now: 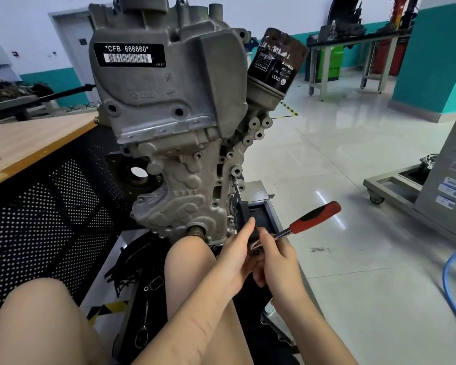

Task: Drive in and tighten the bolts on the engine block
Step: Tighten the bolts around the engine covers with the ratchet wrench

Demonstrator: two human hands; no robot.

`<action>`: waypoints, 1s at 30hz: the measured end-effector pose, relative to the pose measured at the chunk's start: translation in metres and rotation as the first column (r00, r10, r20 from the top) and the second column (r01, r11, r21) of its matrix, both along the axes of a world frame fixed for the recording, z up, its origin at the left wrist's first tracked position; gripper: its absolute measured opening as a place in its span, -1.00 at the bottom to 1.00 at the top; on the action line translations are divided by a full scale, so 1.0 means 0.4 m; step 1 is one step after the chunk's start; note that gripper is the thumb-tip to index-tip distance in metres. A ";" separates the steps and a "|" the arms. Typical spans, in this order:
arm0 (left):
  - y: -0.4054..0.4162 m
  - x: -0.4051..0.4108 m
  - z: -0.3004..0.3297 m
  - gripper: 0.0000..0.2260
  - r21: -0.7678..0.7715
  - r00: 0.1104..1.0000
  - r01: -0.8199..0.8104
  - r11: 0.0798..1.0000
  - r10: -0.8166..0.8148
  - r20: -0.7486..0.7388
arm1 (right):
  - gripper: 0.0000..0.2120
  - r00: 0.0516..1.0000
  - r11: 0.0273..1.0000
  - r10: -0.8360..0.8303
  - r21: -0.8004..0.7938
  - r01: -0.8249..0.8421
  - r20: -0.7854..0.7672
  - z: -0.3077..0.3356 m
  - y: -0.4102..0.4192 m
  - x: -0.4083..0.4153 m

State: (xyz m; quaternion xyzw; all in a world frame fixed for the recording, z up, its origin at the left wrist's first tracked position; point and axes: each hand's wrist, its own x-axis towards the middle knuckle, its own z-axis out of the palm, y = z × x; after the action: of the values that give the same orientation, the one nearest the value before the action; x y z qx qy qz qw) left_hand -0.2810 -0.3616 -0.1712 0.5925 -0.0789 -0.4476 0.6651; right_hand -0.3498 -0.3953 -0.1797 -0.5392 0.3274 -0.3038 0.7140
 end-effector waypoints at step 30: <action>0.004 0.009 -0.005 -0.75 0.053 0.997 -0.077 0.996 0.078 -0.028 | -0.80 0.966 0.744 0.011 0.644 -0.180 0.258 -0.016 0.002 0.017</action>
State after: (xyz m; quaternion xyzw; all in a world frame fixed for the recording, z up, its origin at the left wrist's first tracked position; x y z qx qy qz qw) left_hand -0.2774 -0.3598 -0.1733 0.6055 -0.0345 -0.4321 0.6675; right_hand -0.3428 -0.3946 -0.1862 -0.2270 0.2977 -0.1929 0.9070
